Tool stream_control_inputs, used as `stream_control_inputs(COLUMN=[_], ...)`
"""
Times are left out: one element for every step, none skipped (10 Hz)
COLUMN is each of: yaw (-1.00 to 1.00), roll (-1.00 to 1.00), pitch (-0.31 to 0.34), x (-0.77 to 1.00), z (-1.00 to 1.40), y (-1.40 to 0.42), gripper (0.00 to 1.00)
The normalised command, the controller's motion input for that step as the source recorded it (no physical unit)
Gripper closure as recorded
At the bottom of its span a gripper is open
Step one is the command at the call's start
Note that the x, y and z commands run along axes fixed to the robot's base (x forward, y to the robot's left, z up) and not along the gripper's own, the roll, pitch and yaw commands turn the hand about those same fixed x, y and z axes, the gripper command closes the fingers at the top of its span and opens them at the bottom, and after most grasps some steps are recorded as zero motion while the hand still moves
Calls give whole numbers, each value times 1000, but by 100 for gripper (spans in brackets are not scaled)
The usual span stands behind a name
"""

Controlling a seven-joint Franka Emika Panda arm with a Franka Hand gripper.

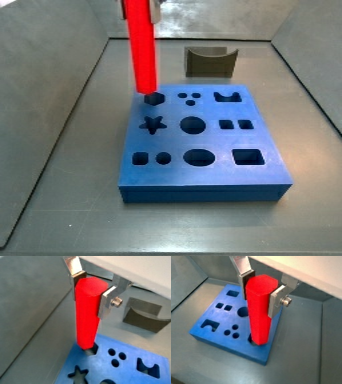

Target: Insert the hexagon object.

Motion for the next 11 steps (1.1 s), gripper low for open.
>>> stream_control_inputs(yaw=[-214,0,54,46,17,0,0,0,0,0,-80], roll=[0,69,87,149,74,63,63,70,86,94,96], pitch=[-191,-117,-77,-91,-131,-113,-84,-54,-57,-130,-196], x=[91,54,0,0,100,243,360,443,377,117,0], z=[-309,-271,-229,-289,-411,-466,-494,-526,-546,-603,-671], y=[94,-3,-49,-117,-160,-146,-77,-26,0,0,0], gripper=[100,100,100,100,100,100,100,100,100,100,100])
